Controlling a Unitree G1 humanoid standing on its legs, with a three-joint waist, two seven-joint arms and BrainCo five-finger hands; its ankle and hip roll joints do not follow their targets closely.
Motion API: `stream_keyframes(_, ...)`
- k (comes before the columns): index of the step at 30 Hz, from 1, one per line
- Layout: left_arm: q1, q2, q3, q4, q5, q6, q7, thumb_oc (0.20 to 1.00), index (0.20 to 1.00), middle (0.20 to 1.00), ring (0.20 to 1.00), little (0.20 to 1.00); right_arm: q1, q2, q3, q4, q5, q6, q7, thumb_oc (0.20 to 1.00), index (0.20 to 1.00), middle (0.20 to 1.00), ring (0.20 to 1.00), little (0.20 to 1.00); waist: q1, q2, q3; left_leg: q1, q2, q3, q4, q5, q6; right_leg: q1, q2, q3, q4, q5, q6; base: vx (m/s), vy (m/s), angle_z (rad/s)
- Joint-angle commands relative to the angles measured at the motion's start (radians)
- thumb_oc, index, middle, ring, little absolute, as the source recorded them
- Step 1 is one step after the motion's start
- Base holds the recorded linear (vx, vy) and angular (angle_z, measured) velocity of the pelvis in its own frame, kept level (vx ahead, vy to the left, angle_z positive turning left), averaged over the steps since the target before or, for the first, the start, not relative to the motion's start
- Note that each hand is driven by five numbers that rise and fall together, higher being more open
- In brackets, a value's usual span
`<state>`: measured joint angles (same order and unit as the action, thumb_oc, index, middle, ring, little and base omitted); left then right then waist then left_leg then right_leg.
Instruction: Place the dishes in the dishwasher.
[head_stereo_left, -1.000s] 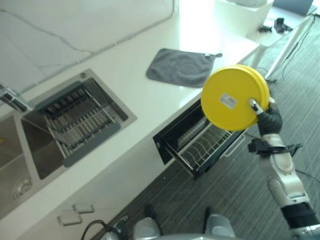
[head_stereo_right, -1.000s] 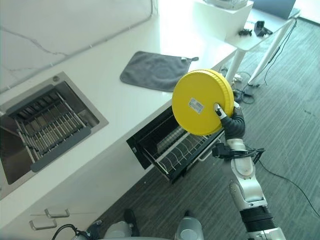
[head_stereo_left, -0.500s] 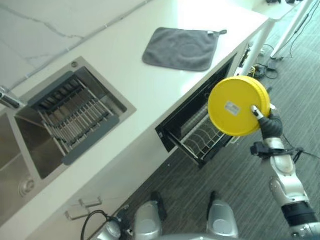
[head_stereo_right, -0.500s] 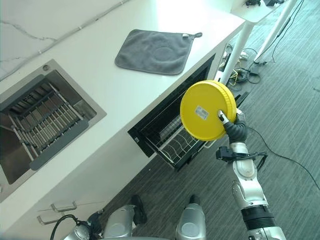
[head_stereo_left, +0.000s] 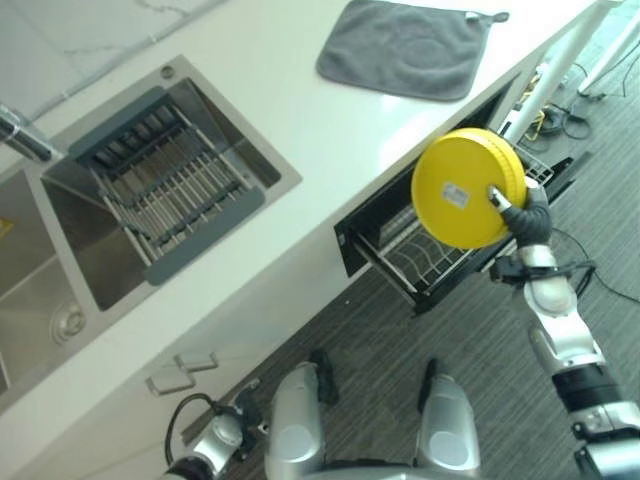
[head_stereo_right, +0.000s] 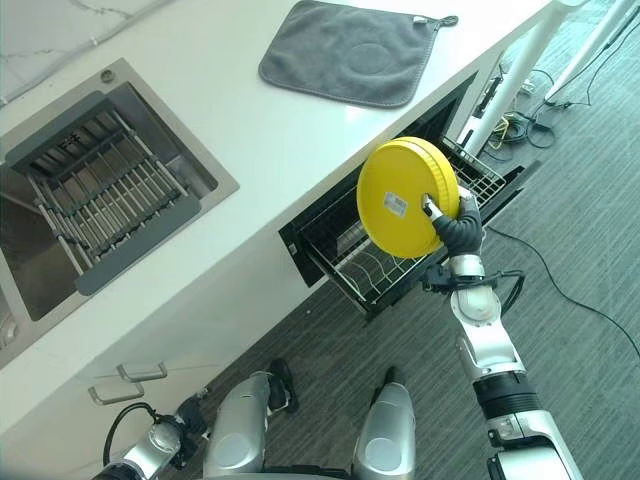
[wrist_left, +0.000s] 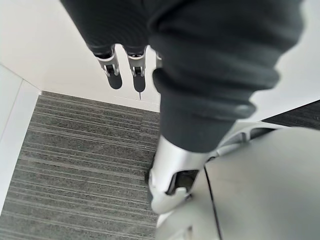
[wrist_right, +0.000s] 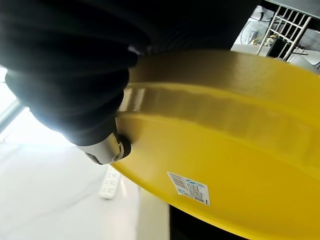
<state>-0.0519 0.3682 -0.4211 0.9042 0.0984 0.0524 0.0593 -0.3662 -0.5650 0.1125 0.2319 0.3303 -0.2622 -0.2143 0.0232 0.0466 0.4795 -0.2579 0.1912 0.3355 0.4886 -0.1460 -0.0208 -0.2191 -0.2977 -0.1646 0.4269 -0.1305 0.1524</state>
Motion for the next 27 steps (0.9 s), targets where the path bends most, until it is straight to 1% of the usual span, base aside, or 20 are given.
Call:
stream_keyframes(1, -0.012, 0.023, 0.003, -0.022, -0.007, -0.028, -0.012, 1.000, 1.000, 1.000, 1.000, 1.000, -0.130, -0.018, 0.006, -0.031, -0.044, -0.030, -0.010, 0.200, 0.200, 0.200, 0.200, 0.200, 0.043, -0.020, -0.028, 0.043, -0.031, -0.132, -0.069, -0.022, 0.001, 0.004, 0.002, -0.099, 0.105, -0.070, -0.038, -0.02, -0.008, 0.09)
stream_keyframes(5, -0.037, 0.038, -0.006, -0.018, -0.007, -0.033, -0.024, 1.000, 1.000, 1.000, 1.000, 1.000, -0.202, -0.067, 0.015, 0.065, -0.090, -0.003, -0.025, 0.200, 0.200, 0.200, 0.200, 0.200, 0.063, -0.018, -0.018, 0.020, -0.029, -0.145, -0.060, -0.018, -0.001, -0.010, -0.003, -0.110, 0.115, -0.069, -0.037, -0.03, -0.015, 0.09)
stream_keyframes(8, -0.054, 0.047, -0.015, -0.016, -0.011, -0.037, -0.029, 1.000, 1.000, 1.000, 1.000, 1.000, -0.252, -0.104, 0.028, 0.133, -0.134, 0.000, -0.024, 0.200, 0.200, 0.200, 0.200, 0.200, 0.075, -0.017, -0.009, 0.004, -0.032, -0.156, -0.052, -0.017, 0.000, -0.022, -0.005, -0.114, 0.127, -0.071, -0.038, -0.04, -0.008, 0.10)
stream_keyframes(9, -0.065, 0.052, -0.020, -0.014, -0.013, -0.042, -0.030, 1.000, 1.000, 1.000, 1.000, 1.000, -0.288, -0.135, 0.046, 0.176, -0.168, 0.006, -0.016, 0.200, 0.200, 0.200, 0.200, 0.200, 0.083, -0.015, -0.004, -0.003, -0.034, -0.163, -0.052, -0.016, 0.000, -0.028, -0.006, -0.118, 0.131, -0.071, -0.038, -0.04, -0.007, 0.10)
stream_keyframes(14, -0.083, 0.067, -0.025, -0.023, -0.019, -0.051, -0.028, 1.000, 1.000, 1.000, 1.000, 1.000, -0.335, -0.187, 0.107, 0.244, -0.260, 0.003, -0.003, 0.200, 0.200, 0.200, 0.200, 0.200, 0.096, -0.015, 0.008, -0.023, -0.037, -0.174, -0.053, -0.009, 0.001, -0.043, -0.007, -0.125, 0.136, -0.066, -0.035, -0.05, -0.009, 0.10)
stream_keyframes(15, -0.084, 0.069, -0.028, -0.026, -0.018, -0.060, -0.022, 1.000, 1.000, 1.000, 1.000, 1.000, -0.352, -0.201, 0.129, 0.270, -0.280, -0.010, -0.014, 0.200, 0.200, 0.200, 0.200, 0.200, 0.101, -0.013, 0.013, -0.023, -0.040, -0.179, -0.057, -0.008, 0.003, -0.042, -0.003, -0.124, 0.132, -0.068, -0.037, -0.07, -0.006, 0.04)
stream_keyframes(16, -0.082, 0.082, -0.023, -0.038, -0.023, -0.058, -0.026, 1.000, 1.000, 1.000, 1.000, 1.000, -0.342, -0.216, 0.137, 0.259, -0.316, -0.006, -0.049, 0.200, 0.200, 0.200, 0.200, 0.200, 0.099, -0.014, 0.016, -0.028, -0.035, -0.179, -0.059, -0.003, 0.001, -0.049, -0.003, -0.126, 0.134, -0.063, -0.034, -0.05, -0.004, 0.03)
stream_keyframes(17, -0.083, 0.085, -0.024, -0.042, -0.024, -0.056, -0.027, 1.000, 1.000, 1.000, 1.000, 1.000, -0.342, -0.224, 0.143, 0.262, -0.327, -0.005, -0.058, 0.200, 0.200, 0.200, 0.200, 0.200, 0.100, -0.015, 0.015, -0.028, -0.037, -0.180, -0.061, -0.002, 0.001, -0.049, -0.003, -0.127, 0.133, -0.062, -0.033, 0.00, 0.000, 0.00)
stream_keyframes(20, -0.096, 0.097, -0.035, -0.054, -0.047, -0.045, -0.027, 1.000, 1.000, 1.000, 1.000, 1.000, -0.381, -0.240, 0.177, 0.315, -0.427, -0.008, -0.136, 0.200, 0.200, 0.200, 0.200, 0.200, 0.107, -0.010, 0.020, -0.036, -0.042, -0.189, -0.062, -0.002, 0.004, -0.052, -0.004, -0.130, 0.133, -0.063, -0.031, -0.03, -0.001, 0.03)
stream_keyframes(21, -0.101, 0.103, -0.037, -0.059, -0.054, -0.044, -0.030, 1.000, 1.000, 1.000, 1.000, 1.000, -0.401, -0.253, 0.186, 0.328, -0.490, 0.001, -0.161, 0.200, 0.200, 0.200, 0.200, 0.200, 0.111, -0.008, 0.022, -0.045, -0.043, -0.191, -0.059, -0.003, 0.005, -0.058, -0.006, -0.133, 0.135, -0.064, -0.030, -0.08, -0.006, 0.07)
stream_keyframes(22, -0.103, 0.106, -0.038, -0.061, -0.056, -0.044, -0.031, 1.000, 1.000, 1.000, 1.000, 1.000, -0.410, -0.260, 0.193, 0.334, -0.508, 0.003, -0.165, 0.200, 0.200, 0.200, 0.200, 0.200, 0.113, -0.007, 0.023, -0.049, -0.043, -0.192, -0.058, -0.004, 0.005, -0.061, -0.006, -0.134, 0.135, -0.063, -0.029, -0.09, -0.008, 0.12)
stream_keyframes(24, -0.109, 0.114, -0.043, -0.060, -0.057, -0.049, -0.036, 1.000, 1.000, 1.000, 1.000, 1.000, -0.445, -0.285, 0.229, 0.358, -0.624, 0.019, -0.199, 0.200, 0.200, 0.200, 0.200, 0.200, 0.119, -0.005, 0.028, -0.062, -0.044, -0.196, -0.056, -0.003, 0.005, -0.073, -0.006, -0.138, 0.138, -0.062, -0.027, -0.07, -0.012, 0.16)
stream_keyframes(26, -0.110, 0.117, -0.045, -0.058, -0.058, -0.051, -0.037, 1.000, 1.000, 1.000, 1.000, 1.000, -0.464, -0.299, 0.261, 0.372, -0.672, 0.035, -0.221, 0.200, 0.200, 0.200, 0.200, 0.200, 0.124, -0.005, 0.031, -0.069, -0.044, -0.199, -0.053, -0.002, 0.005, -0.076, -0.005, -0.141, 0.140, -0.060, -0.027, -0.05, -0.024, 0.06)
stream_keyframes(27, -0.109, 0.122, -0.051, -0.049, -0.064, -0.059, -0.029, 1.000, 1.000, 1.000, 1.000, 1.000, -0.494, -0.316, 0.305, 0.399, -0.714, 0.050, -0.271, 0.200, 0.200, 0.200, 0.200, 0.200, 0.131, -0.009, 0.034, -0.076, -0.041, -0.204, -0.052, -0.002, 0.006, -0.081, -0.003, -0.145, 0.142, -0.061, -0.027, -0.04, -0.035, 0.01)
